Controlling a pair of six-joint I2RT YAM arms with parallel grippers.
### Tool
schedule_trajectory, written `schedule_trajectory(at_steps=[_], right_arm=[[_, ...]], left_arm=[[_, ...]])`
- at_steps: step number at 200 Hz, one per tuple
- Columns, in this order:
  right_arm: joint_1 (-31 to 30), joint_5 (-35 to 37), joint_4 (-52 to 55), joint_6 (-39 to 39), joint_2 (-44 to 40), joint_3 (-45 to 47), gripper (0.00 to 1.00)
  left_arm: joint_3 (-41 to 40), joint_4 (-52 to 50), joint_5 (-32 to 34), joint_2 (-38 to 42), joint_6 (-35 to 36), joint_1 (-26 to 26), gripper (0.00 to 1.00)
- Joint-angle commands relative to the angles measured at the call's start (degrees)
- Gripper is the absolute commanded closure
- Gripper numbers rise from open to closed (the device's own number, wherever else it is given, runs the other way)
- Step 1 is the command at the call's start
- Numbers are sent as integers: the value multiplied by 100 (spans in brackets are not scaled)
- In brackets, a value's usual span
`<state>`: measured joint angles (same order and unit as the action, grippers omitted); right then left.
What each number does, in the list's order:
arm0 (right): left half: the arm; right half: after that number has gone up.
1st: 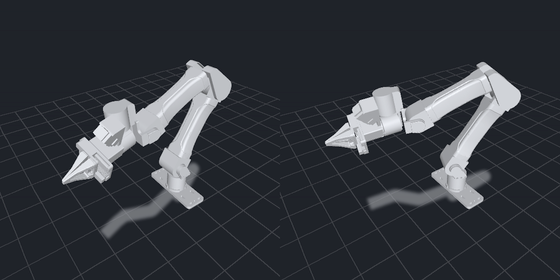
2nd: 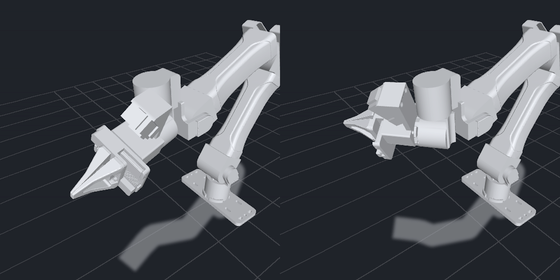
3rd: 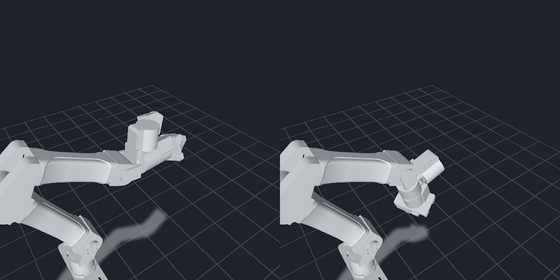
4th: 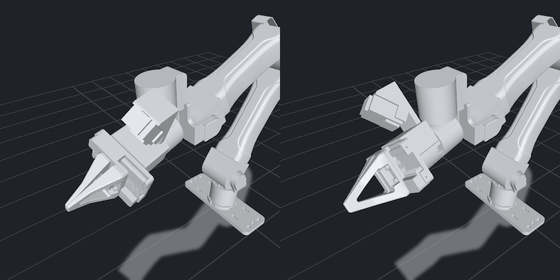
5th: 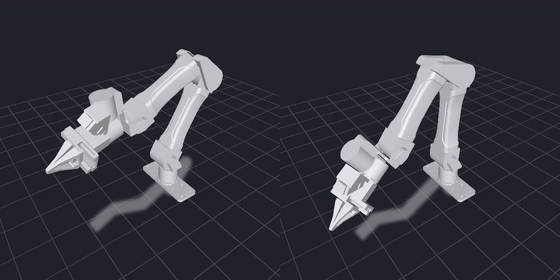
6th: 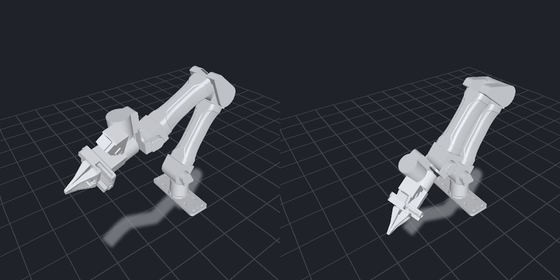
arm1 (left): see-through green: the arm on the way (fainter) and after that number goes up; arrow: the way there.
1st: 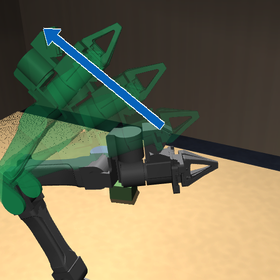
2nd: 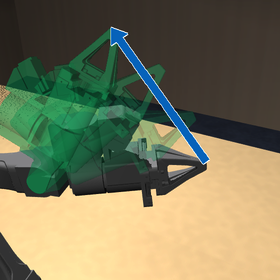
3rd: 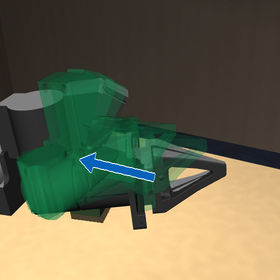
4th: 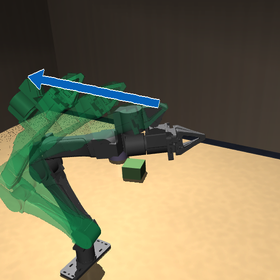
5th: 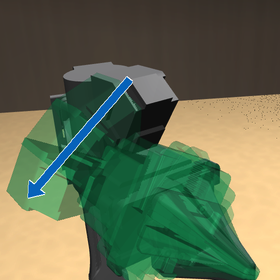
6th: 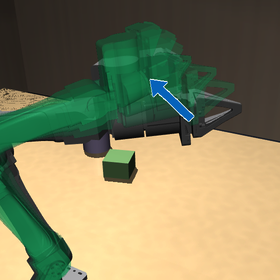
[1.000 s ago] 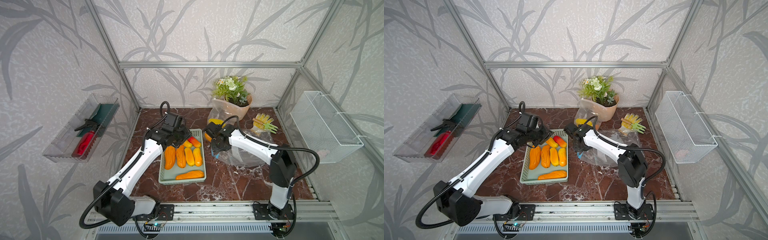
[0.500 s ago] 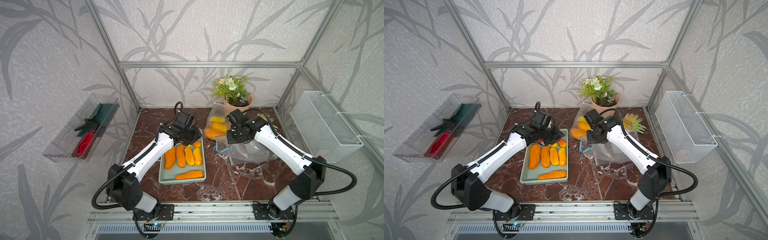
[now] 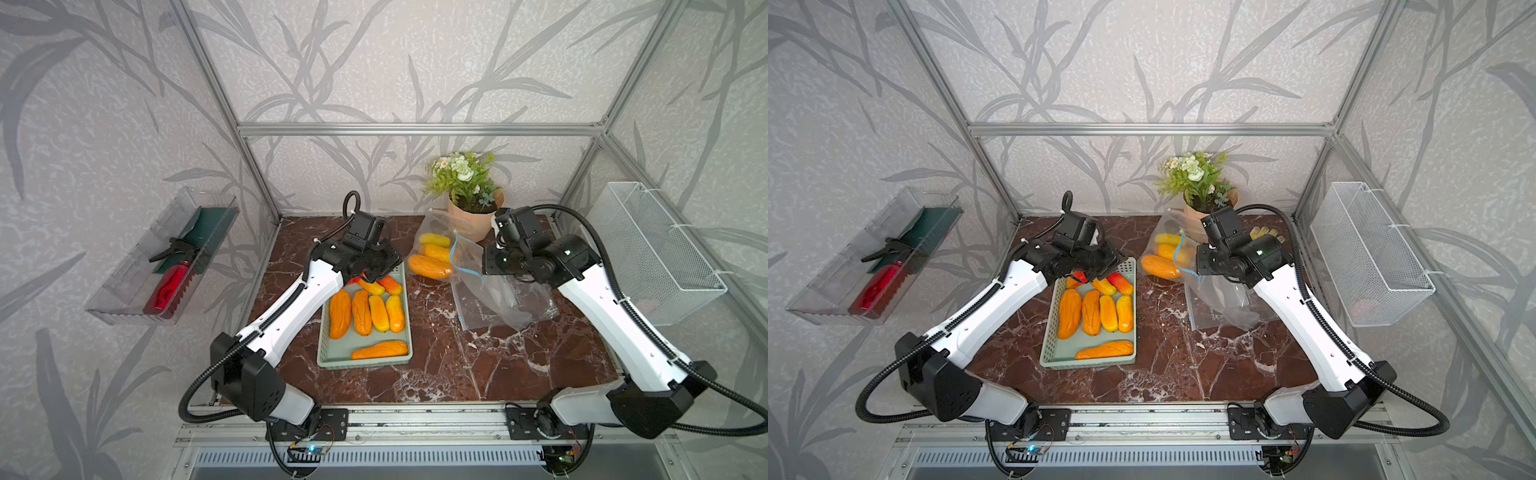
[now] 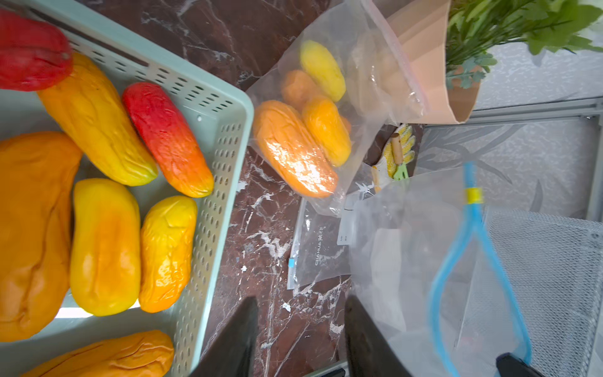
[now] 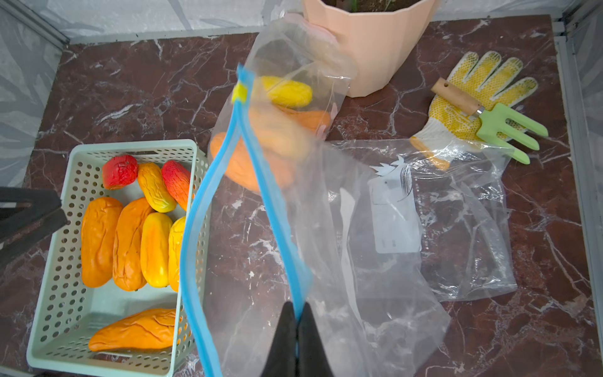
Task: Place the mango in a zip-top bag and seal the zipper
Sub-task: Pick up the zipper food storage bag, then pick up the mango from the basket.
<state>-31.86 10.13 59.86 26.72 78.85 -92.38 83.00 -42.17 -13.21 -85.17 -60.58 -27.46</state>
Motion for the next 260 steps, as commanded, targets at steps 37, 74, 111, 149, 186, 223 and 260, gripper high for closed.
schedule_trajectory(at_steps=[37,74,111,149,186,223,260], right_arm=[[-343,522,-1138,450,-361,982,100],[-401,323,-1648,450,-276,1276,100],[-413,89,-1791,531,-220,1449,100],[-413,9,-1826,514,-203,1432,100],[-410,-68,-1825,519,-168,1389,100],[-414,-173,-1848,553,-134,1398,100],[-417,-213,-1850,545,-91,1337,100]], left_arm=[[-144,-1764,1206,-1,676,387,53],[-649,-1908,1195,-223,948,624,48],[-827,-1922,1339,-649,1119,630,44],[-864,-1904,1401,-1261,1571,613,44],[-1210,-1615,1395,-1535,1801,616,43],[-1563,-1175,1298,-1660,1852,594,42],[-1554,-996,1325,-1680,2020,549,43]])
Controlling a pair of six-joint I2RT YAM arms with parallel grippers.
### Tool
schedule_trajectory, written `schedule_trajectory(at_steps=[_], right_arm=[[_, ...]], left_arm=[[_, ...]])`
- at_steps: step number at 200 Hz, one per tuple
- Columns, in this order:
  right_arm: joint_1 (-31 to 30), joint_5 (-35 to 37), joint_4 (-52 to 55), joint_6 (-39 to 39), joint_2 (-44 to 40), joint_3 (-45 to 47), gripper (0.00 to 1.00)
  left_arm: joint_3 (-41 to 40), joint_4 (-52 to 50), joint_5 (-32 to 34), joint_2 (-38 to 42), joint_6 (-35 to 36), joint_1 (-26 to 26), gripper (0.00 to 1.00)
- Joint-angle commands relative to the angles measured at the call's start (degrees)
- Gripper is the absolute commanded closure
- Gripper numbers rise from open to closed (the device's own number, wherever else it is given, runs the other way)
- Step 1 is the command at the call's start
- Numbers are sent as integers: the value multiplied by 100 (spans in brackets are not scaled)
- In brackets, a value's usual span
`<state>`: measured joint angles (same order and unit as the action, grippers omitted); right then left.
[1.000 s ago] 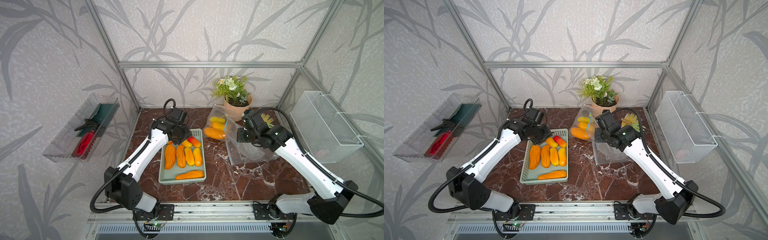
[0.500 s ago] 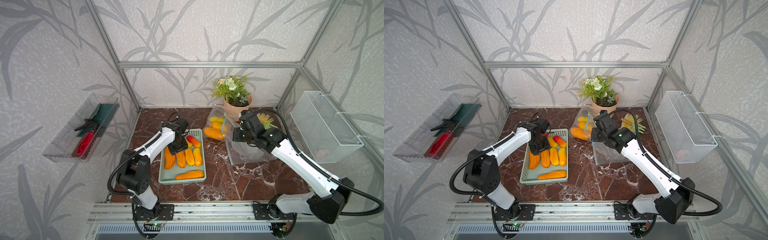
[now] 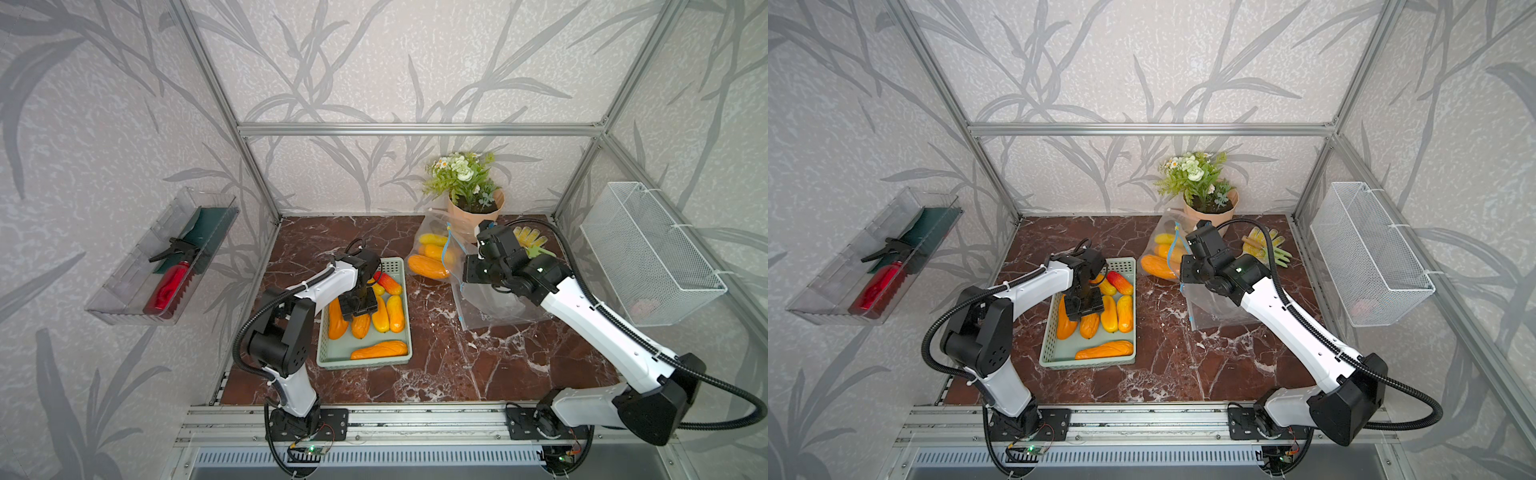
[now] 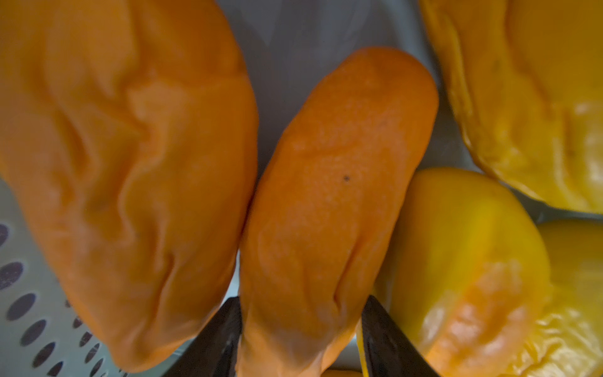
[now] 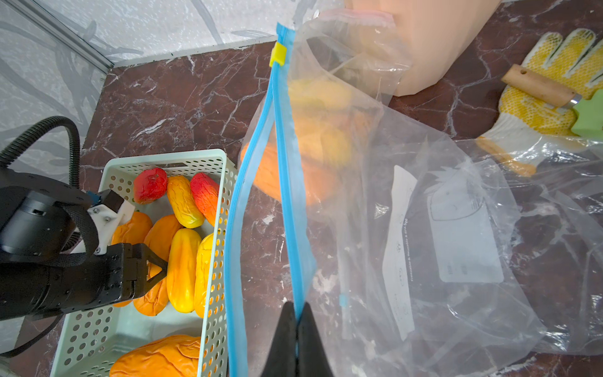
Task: Place the mango in a zip-top bag and seal the zipper
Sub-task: Pick up the mango from the basket.
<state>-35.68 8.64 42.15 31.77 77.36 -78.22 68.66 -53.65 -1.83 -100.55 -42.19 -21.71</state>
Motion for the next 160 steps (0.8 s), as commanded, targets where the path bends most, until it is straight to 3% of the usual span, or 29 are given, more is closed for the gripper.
schedule_trajectory(at_steps=[1,44,89,160], right_arm=[[-35,-60,-82,40,59,-80,100],[-32,-99,-88,57,95,-105,100],[-31,-141,-51,18,64,-115,100],[-36,-348,-127,-84,59,-61,100]], left_arm=[[-118,152,193,-136,188,-26,44],[-117,244,327,-35,409,-48,56],[-66,85,538,444,406,-78,79],[548,-538,514,1275,78,-94,82]])
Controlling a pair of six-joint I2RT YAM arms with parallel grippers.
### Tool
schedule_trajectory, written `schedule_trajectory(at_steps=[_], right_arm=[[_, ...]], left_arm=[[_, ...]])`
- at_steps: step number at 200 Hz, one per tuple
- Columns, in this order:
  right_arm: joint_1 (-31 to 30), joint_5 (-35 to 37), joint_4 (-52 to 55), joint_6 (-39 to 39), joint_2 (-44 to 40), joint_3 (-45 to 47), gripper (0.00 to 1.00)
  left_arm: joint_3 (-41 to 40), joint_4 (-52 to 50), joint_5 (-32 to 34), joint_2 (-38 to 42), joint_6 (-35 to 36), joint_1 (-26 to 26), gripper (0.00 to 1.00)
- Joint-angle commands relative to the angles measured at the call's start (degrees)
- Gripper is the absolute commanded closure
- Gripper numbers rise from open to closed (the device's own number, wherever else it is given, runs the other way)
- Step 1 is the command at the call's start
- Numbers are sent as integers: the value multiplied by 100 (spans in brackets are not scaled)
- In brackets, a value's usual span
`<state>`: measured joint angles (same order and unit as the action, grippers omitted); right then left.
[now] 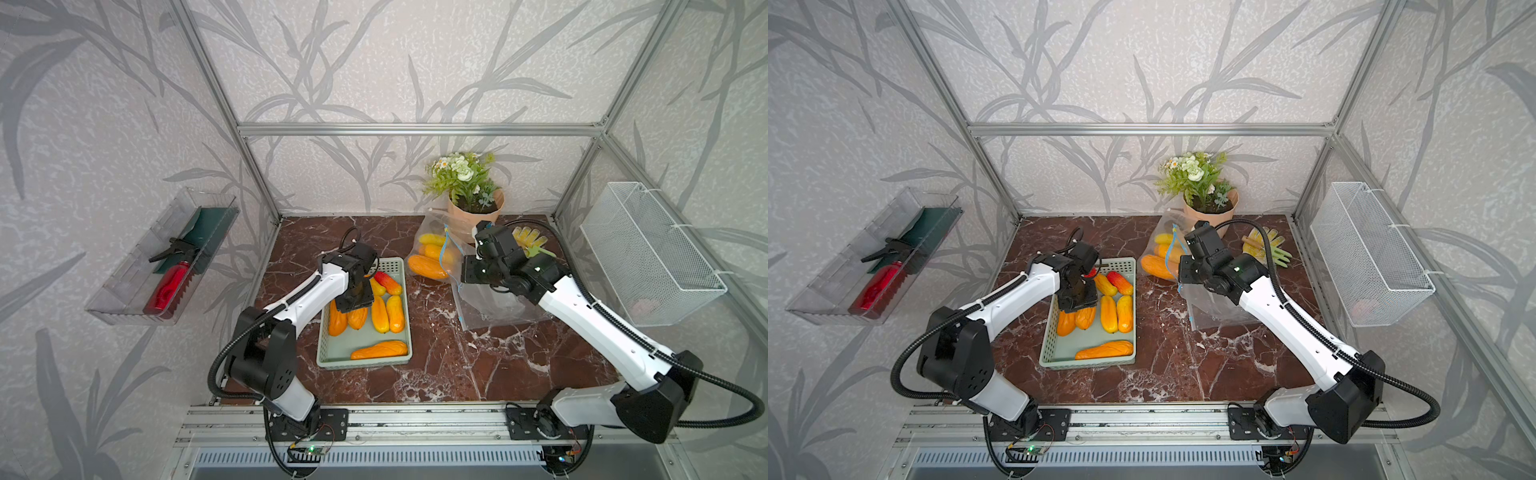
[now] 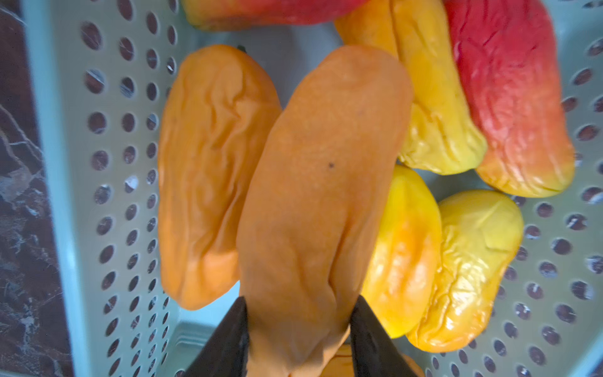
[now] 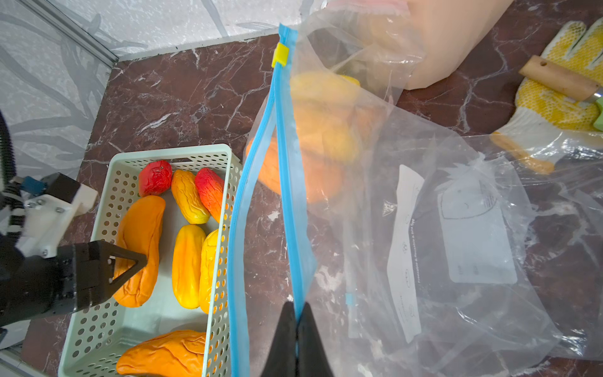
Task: Place the mango in a zip-top bag and seal the zipper
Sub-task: Pick up the mango from the basket.
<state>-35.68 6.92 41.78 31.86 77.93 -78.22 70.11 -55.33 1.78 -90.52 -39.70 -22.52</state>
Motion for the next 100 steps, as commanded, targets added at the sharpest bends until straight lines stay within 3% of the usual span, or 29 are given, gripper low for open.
schedule_trajectory(at_steps=[1,43,69,100], right_arm=[[-40,-187,-95,-101,3,-62,100],[-65,-455,-91,-224,47,-107,100],[-76,-627,-165,-174,77,-96,100],[-69,-809,-239,-30,199,-209,100]], left_arm=[[423,-372,146,281,-179,-10,82],[1531,146,-667,476,-837,-21,84],[1986,1421,-1307,408,-1871,-128,85],[2119,3270,-1436,285,-2973,-449,85]])
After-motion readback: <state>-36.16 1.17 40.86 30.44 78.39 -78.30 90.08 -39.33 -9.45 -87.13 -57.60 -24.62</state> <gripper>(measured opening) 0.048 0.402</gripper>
